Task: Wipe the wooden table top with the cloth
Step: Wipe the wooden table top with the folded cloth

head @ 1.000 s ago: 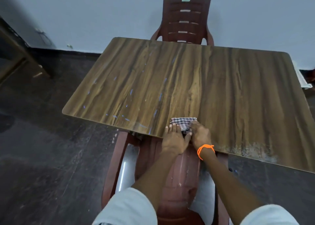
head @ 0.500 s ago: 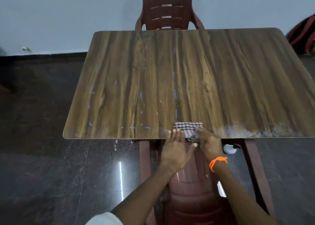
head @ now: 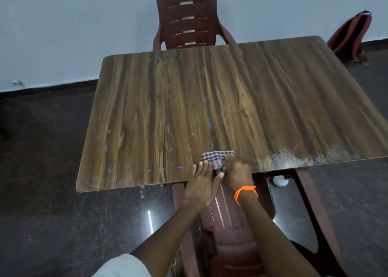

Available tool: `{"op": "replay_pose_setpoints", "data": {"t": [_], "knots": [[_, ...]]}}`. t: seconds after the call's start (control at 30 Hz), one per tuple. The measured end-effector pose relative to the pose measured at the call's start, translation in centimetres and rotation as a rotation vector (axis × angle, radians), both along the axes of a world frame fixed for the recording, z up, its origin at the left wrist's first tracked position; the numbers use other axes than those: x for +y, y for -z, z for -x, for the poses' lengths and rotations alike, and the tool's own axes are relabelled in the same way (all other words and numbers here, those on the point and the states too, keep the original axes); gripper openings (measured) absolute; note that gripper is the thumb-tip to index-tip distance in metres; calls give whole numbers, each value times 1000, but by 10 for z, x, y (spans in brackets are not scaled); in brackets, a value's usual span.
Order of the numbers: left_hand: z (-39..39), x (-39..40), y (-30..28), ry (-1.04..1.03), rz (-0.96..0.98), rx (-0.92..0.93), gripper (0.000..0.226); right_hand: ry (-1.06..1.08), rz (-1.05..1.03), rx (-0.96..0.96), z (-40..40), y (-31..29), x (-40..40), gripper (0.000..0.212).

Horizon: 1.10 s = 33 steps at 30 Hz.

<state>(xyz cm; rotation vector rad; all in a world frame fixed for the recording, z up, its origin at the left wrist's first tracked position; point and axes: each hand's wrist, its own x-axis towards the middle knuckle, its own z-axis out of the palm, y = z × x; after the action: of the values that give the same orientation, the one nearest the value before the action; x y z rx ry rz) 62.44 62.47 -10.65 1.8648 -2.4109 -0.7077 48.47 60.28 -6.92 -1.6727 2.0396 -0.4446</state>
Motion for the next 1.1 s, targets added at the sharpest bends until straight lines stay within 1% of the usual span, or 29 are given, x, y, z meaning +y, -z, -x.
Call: {"op": "replay_pose_setpoints", "data": {"t": [0.07,0.13,0.2,0.33,0.43,0.47,0.53,0.6,0.7,0.8,0.9,0.97,1.03,1.1], "knots": [[-9,26,0,35,-43,26,77,-47,21,-3,2,15,21,16],[-4,37,-3,55,-51,40,80,-61,67,10,11,22,38,15],[9,33,-5,87,-73,53,82,6,117,-8,25,25,39,20],[32,-6,0,139,-87,48,84,164,89,-131,43,30,7,27],[33,-46,4,170,-56,61,83,306,58,-191,39,32,-33,24],[29,-58,4,177,-39,46,83,335,71,-170,34,35,-44,24],[13,-77,6,183,-31,21,83,309,110,-110,12,32,-62,26],[-11,-87,8,187,-23,27,82,269,140,-140,-14,34,-73,27],[-52,-77,15,218,64,78,79,232,155,-164,-45,38,-69,26],[-75,-58,22,287,83,145,72,215,187,-97,-49,47,-44,28],[-61,-58,18,402,60,84,73,289,180,-67,-29,44,-22,34],[-43,-72,13,444,45,68,75,357,153,-43,-16,44,-25,36],[-24,-95,8,454,46,85,75,436,123,-27,-5,44,-44,32],[-12,-126,3,461,51,61,76,493,132,-35,3,42,-75,27]]}}
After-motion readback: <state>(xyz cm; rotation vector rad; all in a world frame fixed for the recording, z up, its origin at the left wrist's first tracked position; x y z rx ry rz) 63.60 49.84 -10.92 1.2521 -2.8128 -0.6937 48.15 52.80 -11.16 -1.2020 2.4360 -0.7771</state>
